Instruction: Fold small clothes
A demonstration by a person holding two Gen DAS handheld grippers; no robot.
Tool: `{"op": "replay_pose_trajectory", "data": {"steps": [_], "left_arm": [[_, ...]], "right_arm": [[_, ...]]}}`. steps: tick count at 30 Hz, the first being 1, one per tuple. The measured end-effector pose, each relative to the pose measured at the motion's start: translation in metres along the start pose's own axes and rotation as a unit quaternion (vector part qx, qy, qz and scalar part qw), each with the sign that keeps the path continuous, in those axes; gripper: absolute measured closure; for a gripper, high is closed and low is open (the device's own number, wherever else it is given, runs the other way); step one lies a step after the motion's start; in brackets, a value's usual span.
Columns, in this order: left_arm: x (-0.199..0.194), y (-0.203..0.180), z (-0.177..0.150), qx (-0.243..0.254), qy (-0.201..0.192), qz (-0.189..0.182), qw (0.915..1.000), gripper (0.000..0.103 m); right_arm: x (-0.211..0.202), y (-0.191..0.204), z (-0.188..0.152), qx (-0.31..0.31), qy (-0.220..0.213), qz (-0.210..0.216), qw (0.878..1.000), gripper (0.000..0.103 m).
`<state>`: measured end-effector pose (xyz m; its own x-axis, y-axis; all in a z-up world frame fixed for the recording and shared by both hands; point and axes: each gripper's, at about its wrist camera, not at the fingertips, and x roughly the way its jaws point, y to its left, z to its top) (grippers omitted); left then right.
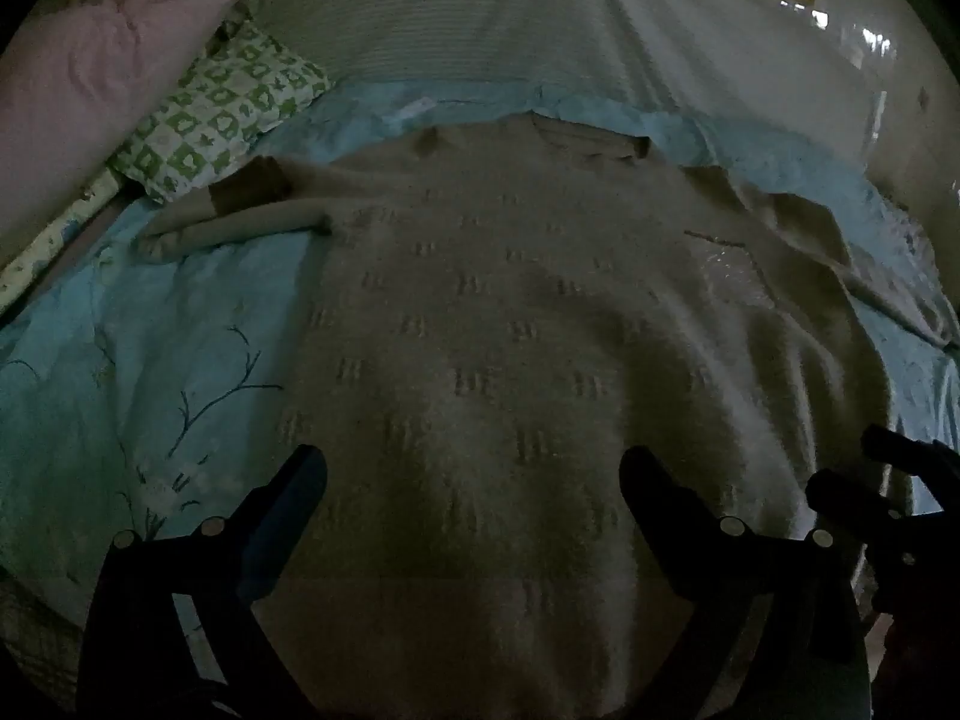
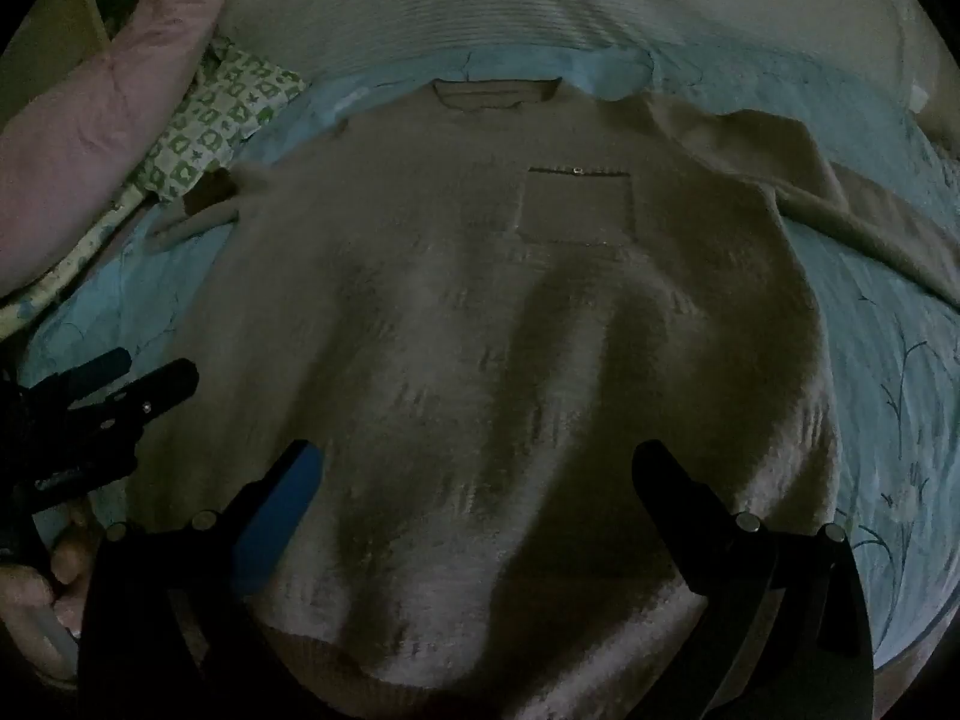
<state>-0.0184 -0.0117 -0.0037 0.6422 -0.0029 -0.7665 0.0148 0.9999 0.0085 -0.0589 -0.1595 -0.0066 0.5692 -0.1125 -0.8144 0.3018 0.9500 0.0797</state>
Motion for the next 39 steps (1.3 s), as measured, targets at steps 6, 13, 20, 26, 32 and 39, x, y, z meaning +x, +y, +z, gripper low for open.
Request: {"op": "replay_pose_trajectory", "data": {"steps": [6, 13, 20, 26, 32, 39], "left_arm": [[-0.005, 0.002, 0.008, -0.009, 0.006, 0.011, 0.9999, 0.004], [-0.004, -0.004, 0.012, -0.006, 0.004, 0.02, 0.9998, 0.004], [0.0, -0.011, 0.019, -0.004, 0.004, 0.028, 0.9996, 0.004], [0.005, -0.014, 0.021, -0.002, 0.004, 0.032, 0.9995, 0.004], [0.008, -0.017, 0.021, -0.003, 0.006, 0.034, 0.9994, 0.004], [0.01, -0.021, 0.018, -0.001, 0.008, 0.033, 0.9994, 0.004]], "right_arm": [[0.0, 0.005, 0.001, 0.004, 0.002, -0.001, 1.0, 0.0], [0.0, 0.005, -0.001, 0.006, -0.002, 0.002, 1.0, 0.0], [-0.001, 0.002, -0.002, 0.007, -0.003, 0.007, 1.0, 0.0], [-0.002, 0.0, 0.0, 0.006, -0.004, 0.007, 1.0, 0.0], [-0.003, 0.001, -0.001, 0.008, -0.004, 0.009, 1.0, 0.0], [-0.004, 0.001, 0.001, 0.01, -0.006, 0.01, 1.0, 0.0]]}}
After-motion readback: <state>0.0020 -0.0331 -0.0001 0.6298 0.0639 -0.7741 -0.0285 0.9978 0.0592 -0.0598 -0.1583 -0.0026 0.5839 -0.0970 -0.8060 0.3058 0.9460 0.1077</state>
